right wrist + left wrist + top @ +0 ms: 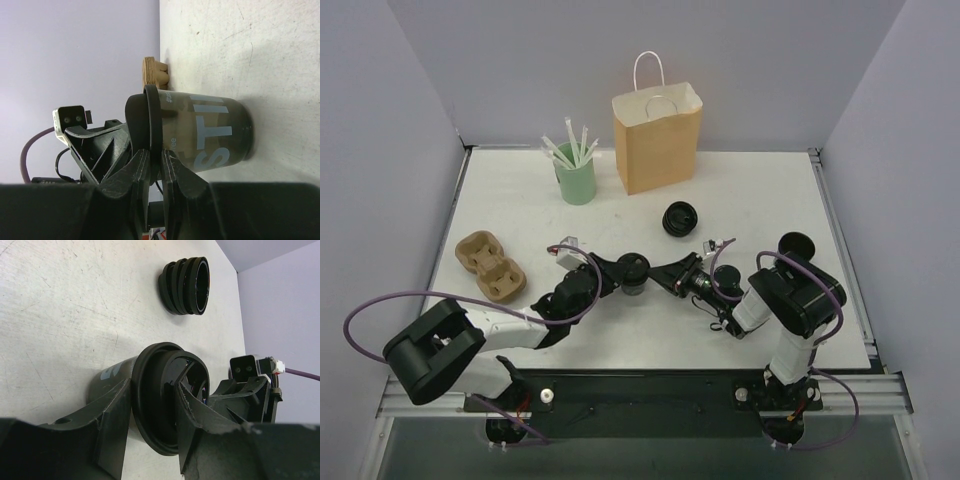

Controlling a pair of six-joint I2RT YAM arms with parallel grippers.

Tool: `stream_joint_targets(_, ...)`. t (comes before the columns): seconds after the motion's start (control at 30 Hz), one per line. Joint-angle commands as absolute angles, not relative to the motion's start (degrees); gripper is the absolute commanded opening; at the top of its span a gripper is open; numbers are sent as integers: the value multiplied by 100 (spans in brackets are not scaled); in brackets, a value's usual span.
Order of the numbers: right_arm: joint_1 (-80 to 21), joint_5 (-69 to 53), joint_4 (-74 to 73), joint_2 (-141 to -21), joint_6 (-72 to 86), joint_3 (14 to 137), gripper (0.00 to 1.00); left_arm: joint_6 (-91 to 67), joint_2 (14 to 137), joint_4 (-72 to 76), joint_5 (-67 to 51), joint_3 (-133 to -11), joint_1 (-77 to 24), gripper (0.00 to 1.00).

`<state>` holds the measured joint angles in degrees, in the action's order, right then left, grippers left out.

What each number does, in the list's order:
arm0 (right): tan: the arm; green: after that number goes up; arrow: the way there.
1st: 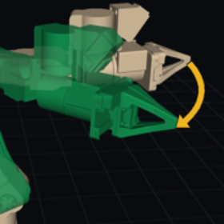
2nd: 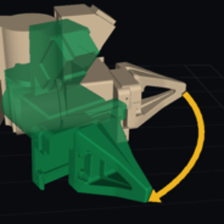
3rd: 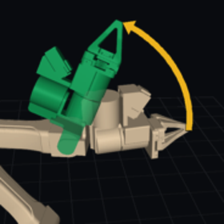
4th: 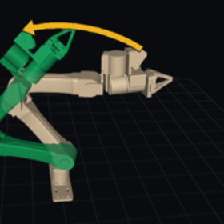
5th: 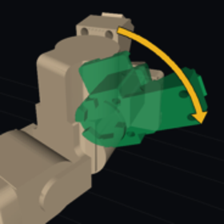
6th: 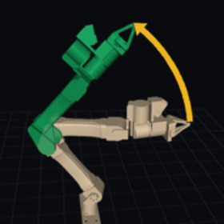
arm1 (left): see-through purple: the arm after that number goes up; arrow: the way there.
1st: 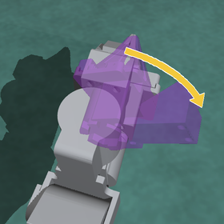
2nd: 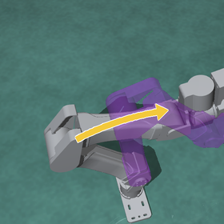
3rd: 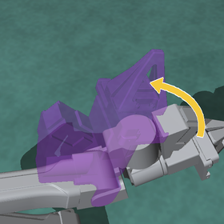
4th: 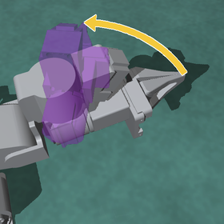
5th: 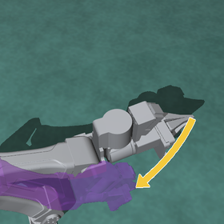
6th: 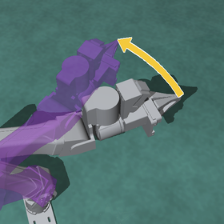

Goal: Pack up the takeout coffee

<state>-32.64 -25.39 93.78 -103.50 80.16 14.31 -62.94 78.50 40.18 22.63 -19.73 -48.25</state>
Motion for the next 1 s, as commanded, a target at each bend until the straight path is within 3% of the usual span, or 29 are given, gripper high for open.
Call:
stream_joint_targets(0.0, -3472, -2716, 9554, -10925, 7498, 1275, 13, -6170, 8358, 2373, 1327, -1652, -5212, 44)
stream_joint_targets(0.17, -3174, -2944, 9108, -10355, 7383, 1221, 18, -6187, 8288, 2259, 1388, -1679, -5229, 44)
stream_joint_targets(0.23, -3103, -3067, 8782, -9986, 7199, 1291, 26, -6214, 8244, 2136, 1450, -1705, -5265, 44)
stream_joint_targets(0.43, -3094, -3199, 7429, -8992, 6917, 1529, 37, -6284, 8191, 1986, 1608, -1723, -5300, 44)
stream_joint_targets(0.97, -3612, -2453, 5327, -7515, 6601, 1802, 36, -6407, 8288, 1679, 1802, -1933, -5396, 43)
